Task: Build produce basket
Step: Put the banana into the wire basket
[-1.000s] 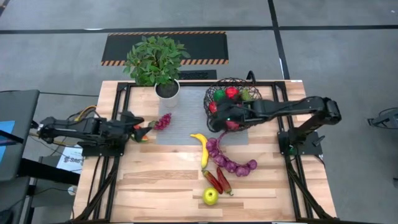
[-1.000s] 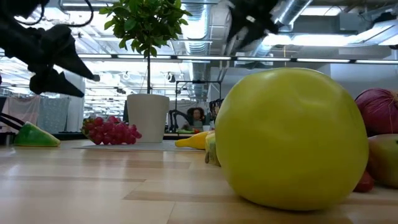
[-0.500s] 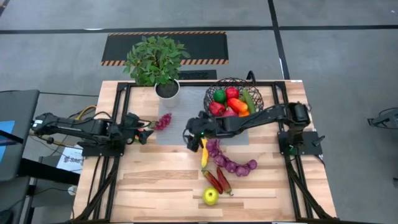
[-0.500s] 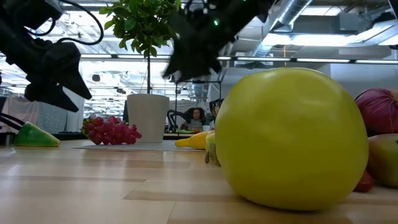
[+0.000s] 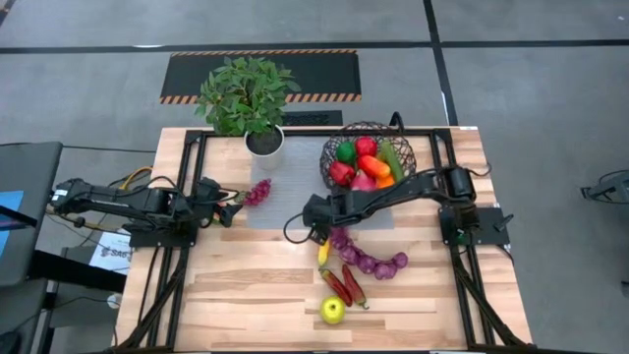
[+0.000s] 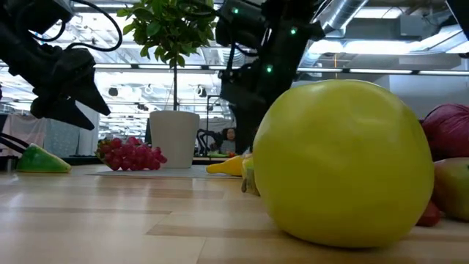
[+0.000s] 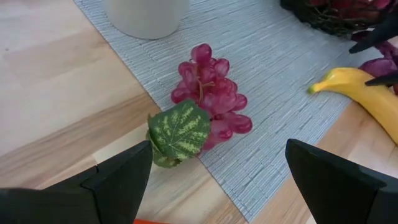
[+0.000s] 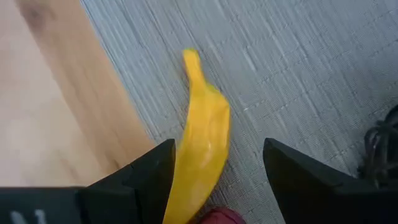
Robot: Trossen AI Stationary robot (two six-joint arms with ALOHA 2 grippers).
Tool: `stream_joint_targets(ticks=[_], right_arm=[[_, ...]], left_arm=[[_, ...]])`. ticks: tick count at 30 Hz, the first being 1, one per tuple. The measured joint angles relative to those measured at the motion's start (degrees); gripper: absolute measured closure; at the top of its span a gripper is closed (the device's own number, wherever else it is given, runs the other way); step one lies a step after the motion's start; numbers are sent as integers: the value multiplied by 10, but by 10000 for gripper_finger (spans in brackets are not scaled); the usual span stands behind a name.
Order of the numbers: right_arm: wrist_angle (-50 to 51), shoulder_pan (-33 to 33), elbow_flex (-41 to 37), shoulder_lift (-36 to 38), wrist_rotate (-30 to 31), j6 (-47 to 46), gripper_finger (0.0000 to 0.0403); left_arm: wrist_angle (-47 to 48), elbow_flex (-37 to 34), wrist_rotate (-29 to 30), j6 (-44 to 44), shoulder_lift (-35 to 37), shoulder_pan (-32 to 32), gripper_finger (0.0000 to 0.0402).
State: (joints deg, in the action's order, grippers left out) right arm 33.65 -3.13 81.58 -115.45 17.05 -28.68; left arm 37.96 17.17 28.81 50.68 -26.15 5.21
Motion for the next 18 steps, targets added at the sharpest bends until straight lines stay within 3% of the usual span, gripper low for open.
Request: stream_joint_targets(ticks=[8, 18], right_arm=[[-3, -11, -1, -20, -38, -3, 138], [7, -5, -3, 38, -39, -6, 138]], left_arm=[[0, 0, -1, 0, 0, 0, 47], [0, 0, 0, -1, 0, 0, 47]])
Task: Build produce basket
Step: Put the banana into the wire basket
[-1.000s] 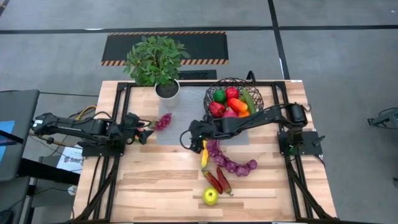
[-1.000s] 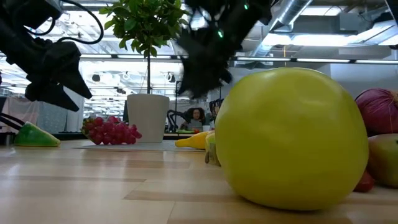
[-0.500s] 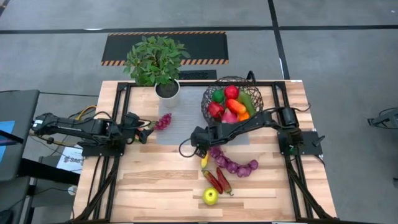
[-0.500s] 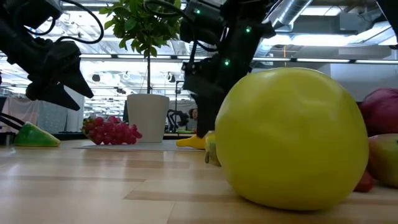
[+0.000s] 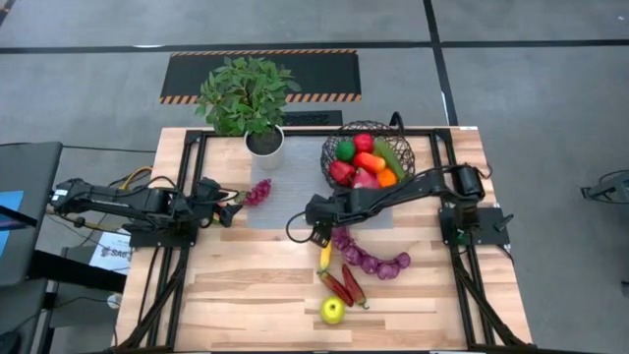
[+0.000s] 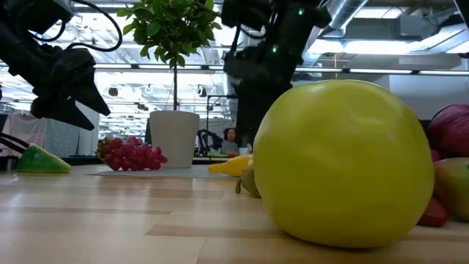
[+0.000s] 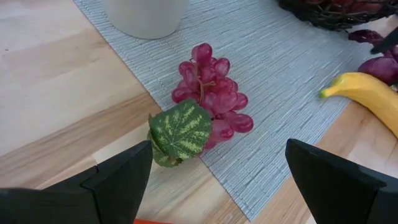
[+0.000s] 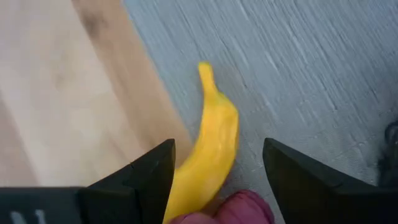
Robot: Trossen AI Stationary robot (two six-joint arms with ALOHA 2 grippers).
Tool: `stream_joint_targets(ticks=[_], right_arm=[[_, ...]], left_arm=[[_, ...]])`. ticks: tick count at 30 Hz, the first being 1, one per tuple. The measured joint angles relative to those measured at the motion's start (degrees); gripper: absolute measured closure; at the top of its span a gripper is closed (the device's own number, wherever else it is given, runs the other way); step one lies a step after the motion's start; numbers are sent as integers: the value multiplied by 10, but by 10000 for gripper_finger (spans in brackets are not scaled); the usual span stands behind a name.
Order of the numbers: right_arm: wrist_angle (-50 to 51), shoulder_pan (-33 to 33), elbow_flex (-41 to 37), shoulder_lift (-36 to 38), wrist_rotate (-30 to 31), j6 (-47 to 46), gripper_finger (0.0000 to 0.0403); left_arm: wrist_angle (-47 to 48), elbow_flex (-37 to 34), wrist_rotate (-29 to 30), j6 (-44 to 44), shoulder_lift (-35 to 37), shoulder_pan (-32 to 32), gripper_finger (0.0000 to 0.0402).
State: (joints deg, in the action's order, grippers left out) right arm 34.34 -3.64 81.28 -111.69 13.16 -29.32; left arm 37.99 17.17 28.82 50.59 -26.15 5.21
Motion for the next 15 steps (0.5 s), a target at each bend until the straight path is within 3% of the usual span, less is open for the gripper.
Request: stream_joint_targets(ticks=[9, 15], right_arm=[[-23, -12, 1, 67, 0, -12, 138], [2, -34, 0, 62, -14, -39, 138]], left_arm=[[0, 0, 0, 0, 0, 0, 47], [0, 0, 2, 1, 0, 0, 47]])
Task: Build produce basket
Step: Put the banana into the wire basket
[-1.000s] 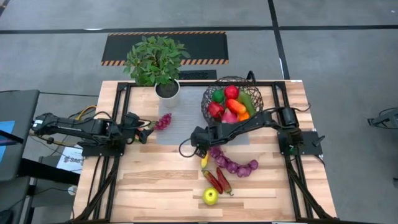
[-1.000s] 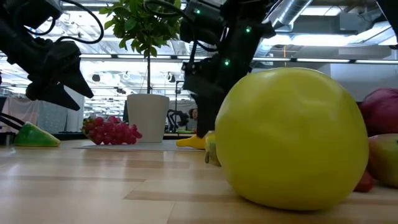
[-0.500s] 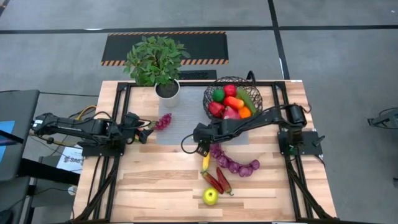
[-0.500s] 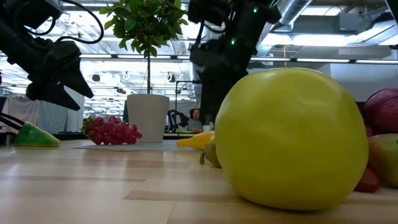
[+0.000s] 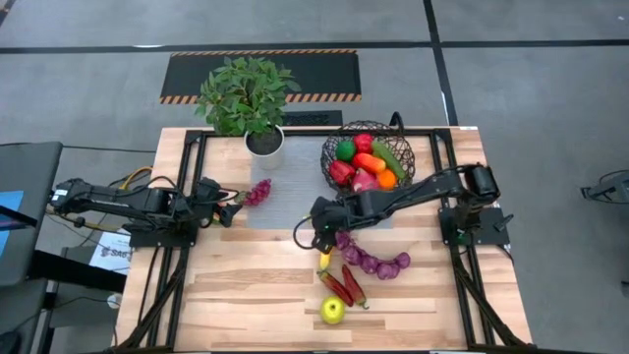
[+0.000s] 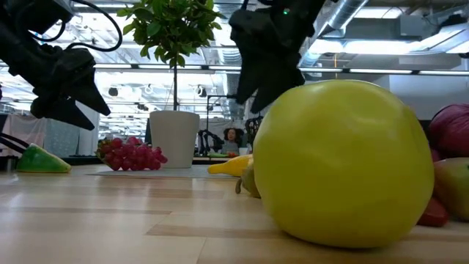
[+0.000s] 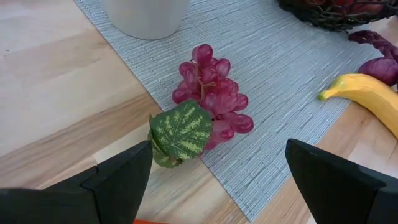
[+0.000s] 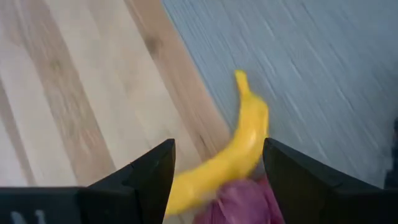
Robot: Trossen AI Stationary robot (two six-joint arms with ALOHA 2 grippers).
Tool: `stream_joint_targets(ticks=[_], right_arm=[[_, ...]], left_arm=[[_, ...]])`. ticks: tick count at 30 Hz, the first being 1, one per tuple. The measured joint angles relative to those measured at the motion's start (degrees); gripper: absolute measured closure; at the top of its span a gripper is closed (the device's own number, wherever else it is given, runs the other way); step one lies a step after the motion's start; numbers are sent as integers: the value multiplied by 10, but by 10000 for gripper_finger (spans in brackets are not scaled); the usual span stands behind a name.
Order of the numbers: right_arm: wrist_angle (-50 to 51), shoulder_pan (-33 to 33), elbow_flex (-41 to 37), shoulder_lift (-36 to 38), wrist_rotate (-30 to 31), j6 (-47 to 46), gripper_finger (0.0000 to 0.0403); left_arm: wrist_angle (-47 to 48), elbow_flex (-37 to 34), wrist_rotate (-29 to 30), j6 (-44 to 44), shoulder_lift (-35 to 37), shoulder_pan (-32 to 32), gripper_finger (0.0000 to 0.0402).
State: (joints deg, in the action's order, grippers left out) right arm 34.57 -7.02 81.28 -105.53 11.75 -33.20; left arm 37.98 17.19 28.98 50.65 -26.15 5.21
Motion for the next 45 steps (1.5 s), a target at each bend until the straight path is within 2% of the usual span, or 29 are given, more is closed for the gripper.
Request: stream_joint_targets(ticks=[5, 19, 37, 45], right_arm=[[43, -10, 0, -23, 5, -31, 138], [75, -16, 1, -81, 16, -75, 138], [73, -16, 1, -93, 13, -99, 138], [67, -21, 1, -122, -3, -104, 145]], left_arm=[[-1, 0, 1, 0, -1, 0, 47], [2, 0, 0, 0, -1, 0, 47], [-1, 0, 2, 0, -1, 0, 47], [-1, 0, 6, -4, -1, 0, 47]])
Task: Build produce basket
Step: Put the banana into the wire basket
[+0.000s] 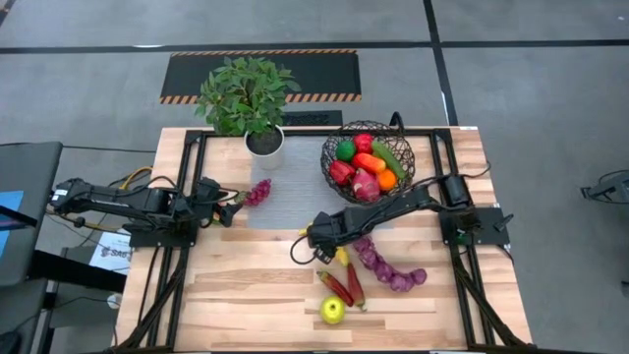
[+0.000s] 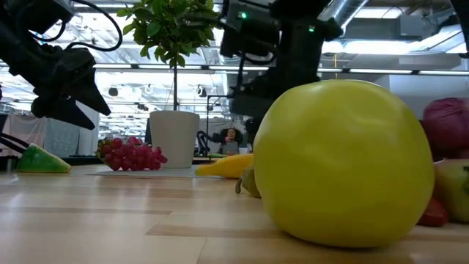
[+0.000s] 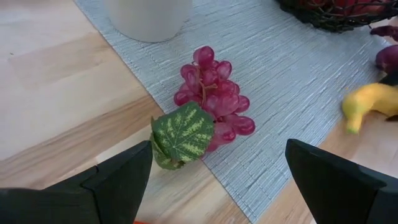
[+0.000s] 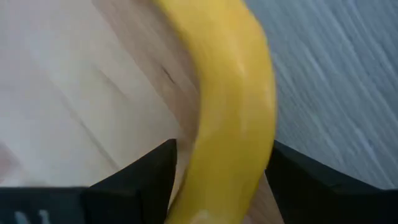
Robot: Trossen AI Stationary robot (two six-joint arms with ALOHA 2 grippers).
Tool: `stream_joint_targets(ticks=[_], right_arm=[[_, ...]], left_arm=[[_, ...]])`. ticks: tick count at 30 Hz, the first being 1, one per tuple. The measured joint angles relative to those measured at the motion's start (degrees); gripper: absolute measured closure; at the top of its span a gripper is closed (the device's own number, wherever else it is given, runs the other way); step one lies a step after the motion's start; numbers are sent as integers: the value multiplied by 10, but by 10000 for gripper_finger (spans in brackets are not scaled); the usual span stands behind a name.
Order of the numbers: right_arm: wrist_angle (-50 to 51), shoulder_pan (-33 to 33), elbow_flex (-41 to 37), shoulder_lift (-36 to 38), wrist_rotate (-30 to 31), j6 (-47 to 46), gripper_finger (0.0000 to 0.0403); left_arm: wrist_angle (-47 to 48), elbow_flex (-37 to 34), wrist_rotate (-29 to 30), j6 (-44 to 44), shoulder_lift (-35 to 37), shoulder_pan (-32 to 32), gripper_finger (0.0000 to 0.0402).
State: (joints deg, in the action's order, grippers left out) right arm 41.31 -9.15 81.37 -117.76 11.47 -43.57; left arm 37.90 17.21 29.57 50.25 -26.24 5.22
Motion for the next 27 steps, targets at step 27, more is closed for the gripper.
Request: stream_joint_targets(ticks=[27], right_arm=[[16, 9, 0, 190, 82, 59, 238]], left_arm=[[1, 0, 4, -2, 0, 0, 47]])
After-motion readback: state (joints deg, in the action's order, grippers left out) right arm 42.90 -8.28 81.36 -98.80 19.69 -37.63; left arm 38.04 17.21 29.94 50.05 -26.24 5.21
